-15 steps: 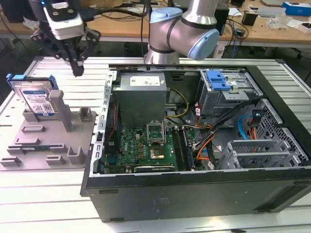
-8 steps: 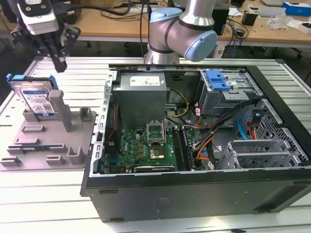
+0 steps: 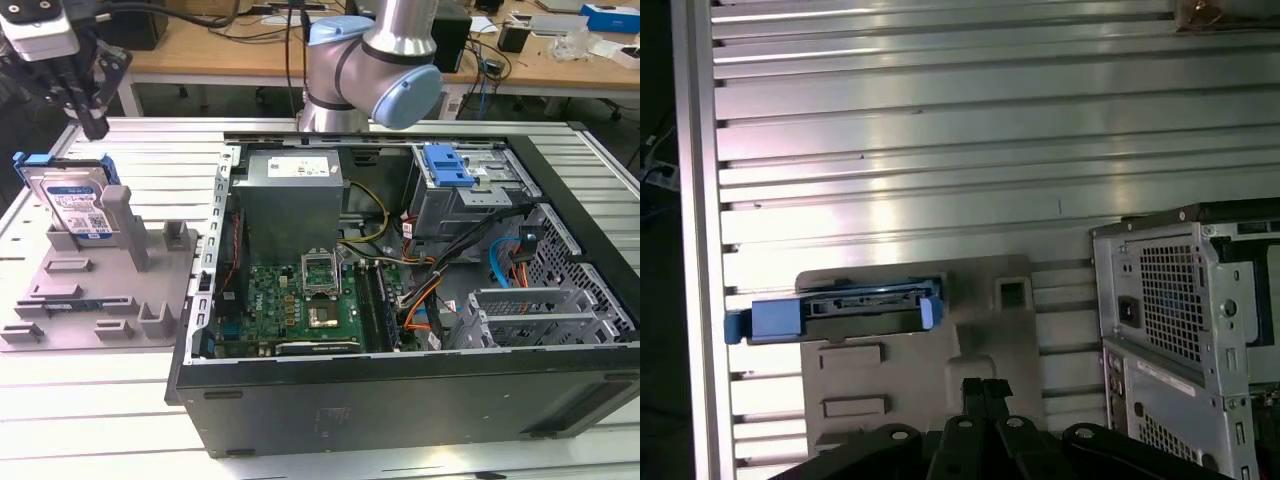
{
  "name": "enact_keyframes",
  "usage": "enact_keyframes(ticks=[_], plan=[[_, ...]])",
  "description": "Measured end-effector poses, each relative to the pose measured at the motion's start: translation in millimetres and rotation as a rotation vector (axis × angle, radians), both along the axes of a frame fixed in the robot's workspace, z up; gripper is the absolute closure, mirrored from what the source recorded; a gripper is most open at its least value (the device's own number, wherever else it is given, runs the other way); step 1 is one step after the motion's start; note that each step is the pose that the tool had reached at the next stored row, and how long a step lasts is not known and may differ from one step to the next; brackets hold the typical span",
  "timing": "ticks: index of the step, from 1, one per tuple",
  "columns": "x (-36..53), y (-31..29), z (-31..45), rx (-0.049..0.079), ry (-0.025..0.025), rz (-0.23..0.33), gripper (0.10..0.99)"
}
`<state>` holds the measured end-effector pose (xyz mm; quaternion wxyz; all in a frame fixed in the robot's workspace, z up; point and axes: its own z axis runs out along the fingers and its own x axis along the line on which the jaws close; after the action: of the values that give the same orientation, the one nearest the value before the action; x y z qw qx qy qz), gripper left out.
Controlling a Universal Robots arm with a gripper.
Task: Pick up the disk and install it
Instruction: 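Reach for the disk, then pick up the disk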
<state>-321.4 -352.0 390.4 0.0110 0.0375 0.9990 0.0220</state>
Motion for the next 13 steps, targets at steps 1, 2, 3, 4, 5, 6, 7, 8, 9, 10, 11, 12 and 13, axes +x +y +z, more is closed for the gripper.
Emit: enact_keyframes(ticks=[1,2,3,4,5,6,7,8,9,10,11,12,13], plan=[[-4.0,2.0,-0.1,0.0,0.0001,0.0,0.98],[-7.7,3.8,-0.1,0.0,0.0001,0.0,0.98],[-12.7,6.3,-0.1,0.0,0.0003,0.0,0.98],[-18.9,9.2,-0.1,0.0,0.0007,0.0,0.98],[-19.9,9.6,-0.1,0.0,0.0008,0.0,0.98],[-20.0,9.6,-0.2,0.0,0.0007,0.0,0.98],[-20.2,9.6,-0.2,0.0,0.0007,0.0,0.98],[-20.2,9.6,-0.1,0.0,0.0008,0.0,0.98],[-20.5,9.6,-0.2,0.0,0.0007,0.0,0.98],[-20.7,9.6,-0.1,0.0,0.0008,0.0,0.98],[-20.7,9.6,-0.1,0.0,0.0008,0.0,0.98],[-20.8,9.6,-0.1,0.0,0.0008,0.0,0.98],[-20.8,9.6,-0.1,0.0,0.0008,0.0,0.98]])
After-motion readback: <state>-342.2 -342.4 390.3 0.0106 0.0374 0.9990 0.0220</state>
